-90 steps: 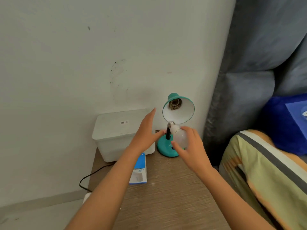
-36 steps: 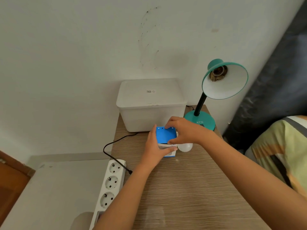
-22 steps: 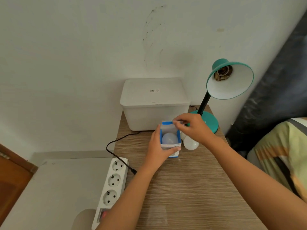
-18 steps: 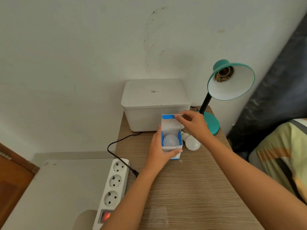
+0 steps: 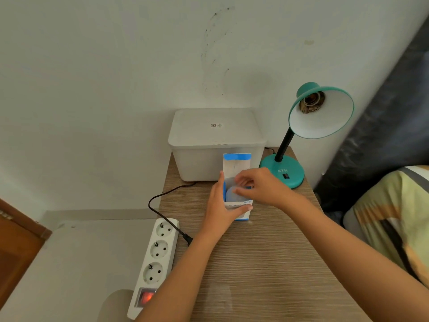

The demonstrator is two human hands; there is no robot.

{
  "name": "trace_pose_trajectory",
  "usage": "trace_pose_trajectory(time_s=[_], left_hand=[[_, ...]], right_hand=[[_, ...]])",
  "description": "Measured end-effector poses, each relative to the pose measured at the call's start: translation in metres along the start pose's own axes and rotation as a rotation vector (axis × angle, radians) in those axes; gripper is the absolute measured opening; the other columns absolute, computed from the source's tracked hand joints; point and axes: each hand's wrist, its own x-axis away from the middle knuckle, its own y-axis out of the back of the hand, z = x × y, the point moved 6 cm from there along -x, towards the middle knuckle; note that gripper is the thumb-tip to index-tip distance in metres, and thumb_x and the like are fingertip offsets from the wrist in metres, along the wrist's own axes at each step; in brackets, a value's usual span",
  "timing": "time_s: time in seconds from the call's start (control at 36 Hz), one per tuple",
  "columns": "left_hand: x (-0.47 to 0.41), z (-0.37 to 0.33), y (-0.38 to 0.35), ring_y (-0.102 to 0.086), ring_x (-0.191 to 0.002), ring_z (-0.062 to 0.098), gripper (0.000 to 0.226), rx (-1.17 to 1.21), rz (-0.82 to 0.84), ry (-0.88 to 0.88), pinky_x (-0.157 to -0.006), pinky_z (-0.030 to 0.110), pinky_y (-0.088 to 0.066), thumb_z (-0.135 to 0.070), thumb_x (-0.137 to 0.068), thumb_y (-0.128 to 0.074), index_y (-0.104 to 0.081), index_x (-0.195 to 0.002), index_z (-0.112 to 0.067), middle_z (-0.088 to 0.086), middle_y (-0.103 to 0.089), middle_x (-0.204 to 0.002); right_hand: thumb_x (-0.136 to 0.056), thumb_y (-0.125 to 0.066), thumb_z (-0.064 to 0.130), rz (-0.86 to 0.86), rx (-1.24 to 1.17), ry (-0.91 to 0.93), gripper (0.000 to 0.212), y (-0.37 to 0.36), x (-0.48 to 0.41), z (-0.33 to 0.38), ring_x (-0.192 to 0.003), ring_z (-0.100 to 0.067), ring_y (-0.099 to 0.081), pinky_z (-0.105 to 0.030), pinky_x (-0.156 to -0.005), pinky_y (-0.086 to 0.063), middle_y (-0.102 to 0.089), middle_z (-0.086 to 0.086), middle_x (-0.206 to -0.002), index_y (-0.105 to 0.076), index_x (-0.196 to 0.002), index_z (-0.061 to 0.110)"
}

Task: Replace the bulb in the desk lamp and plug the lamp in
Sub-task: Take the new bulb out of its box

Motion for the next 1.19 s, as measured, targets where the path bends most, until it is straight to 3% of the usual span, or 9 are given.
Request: trace_pose_trajectory(time_s=[0.11,0.19,0.31,0.39,0.47,0.69,0.81,0.89,1.19], left_hand=[[-0.001,0.001,-0.001,-0.033,-0.127,0.001,0.114,-0.004,-0.006,0.002,-0.091,0.006,-0.036,-0.036,-0.064,-0.082,-0.004,-0.147,-0.033,-0.005,-0.032,-0.147],[-0.002,-0.001,-0.001,-0.027,-0.123,-0.004,0.111,0.001,-0.004,-0.010,-0.092,0.009,-0.031,-0.031,-0.067,-0.082,-0.005,-0.147,-0.032,-0.004,-0.030,-0.149],[-0.001,-0.002,0.000,-0.030,-0.125,0.000,0.110,0.011,0.007,-0.008,-0.100,0.021,-0.035,-0.033,-0.067,-0.081,-0.006,-0.147,-0.032,-0.004,-0.031,-0.148],[-0.001,0.000,0.000,-0.029,-0.129,0.002,0.110,0.038,0.003,0.007,-0.107,0.029,-0.033,-0.037,-0.066,-0.081,-0.007,-0.147,-0.033,-0.006,-0.030,-0.149],[-0.002,0.001,0.000,-0.029,-0.128,0.003,0.113,0.046,0.000,0.017,-0.102,0.025,-0.033,-0.038,-0.065,-0.082,-0.006,-0.148,-0.031,-0.007,-0.029,-0.147],[-0.005,-0.002,-0.002,-0.040,-0.116,0.005,0.113,0.010,0.004,0.005,-0.084,0.010,-0.037,-0.033,-0.063,-0.084,-0.010,-0.148,-0.027,-0.007,-0.039,-0.131],[-0.004,-0.001,-0.002,-0.044,-0.115,0.008,0.114,-0.013,0.002,-0.014,-0.093,0.027,-0.044,-0.039,-0.060,-0.084,-0.012,-0.148,-0.027,-0.001,-0.043,-0.130],[-0.003,-0.002,-0.002,-0.043,-0.118,0.009,0.112,-0.010,-0.002,-0.019,-0.095,0.027,-0.042,-0.038,-0.062,-0.083,-0.012,-0.148,-0.028,-0.003,-0.041,-0.131],[0.003,-0.005,-0.002,-0.036,-0.120,0.002,0.113,-0.009,-0.007,-0.036,-0.096,0.020,-0.038,-0.041,-0.062,-0.083,-0.011,-0.148,-0.031,-0.010,-0.038,-0.134]], right_hand=[[-0.080,-0.057,0.027,0.315,0.231,-0.140,0.028,-0.023,-0.012,0.008,-0.078,-0.020,-0.056,-0.030,-0.068,-0.046,-0.065,-0.009,-0.091,-0.065,-0.102,0.012],[-0.081,-0.056,0.031,0.376,0.346,-0.171,0.028,-0.024,-0.020,0.012,-0.076,-0.019,-0.055,-0.024,-0.062,-0.041,-0.059,-0.004,-0.084,-0.064,-0.100,0.011],[-0.077,-0.060,0.032,0.272,0.261,-0.170,0.035,-0.013,-0.021,0.008,-0.074,-0.017,-0.051,-0.025,-0.062,-0.041,-0.059,-0.009,-0.084,-0.066,-0.100,0.006],[-0.083,-0.056,0.037,0.165,0.143,-0.108,0.036,0.000,-0.011,0.011,-0.097,-0.017,-0.051,-0.030,-0.082,-0.045,-0.056,-0.006,-0.110,-0.060,-0.116,0.022],[-0.088,-0.050,0.037,0.194,0.075,-0.078,0.037,0.000,0.002,0.016,-0.106,-0.017,-0.047,-0.028,-0.088,-0.038,-0.046,-0.001,-0.117,-0.052,-0.124,0.033],[-0.076,-0.066,0.041,0.055,0.215,-0.067,0.040,0.005,0.015,0.014,-0.092,-0.018,-0.053,-0.035,-0.078,-0.049,-0.050,0.001,-0.105,-0.049,-0.104,0.019],[-0.078,-0.060,0.037,-0.014,0.217,-0.111,0.032,0.011,0.027,0.010,-0.084,-0.018,-0.052,-0.037,-0.073,-0.048,-0.049,0.003,-0.097,-0.042,-0.098,0.019],[-0.082,-0.056,0.040,-0.041,0.241,-0.116,0.035,0.010,0.035,0.007,-0.089,-0.017,-0.052,-0.036,-0.076,-0.050,-0.048,0.003,-0.104,-0.043,-0.110,0.022],[-0.080,-0.066,0.034,-0.364,-0.123,-0.208,0.030,0.015,0.051,-0.018,-0.090,-0.015,-0.055,-0.026,-0.070,-0.045,-0.061,0.001,-0.101,-0.059,-0.106,0.021]])
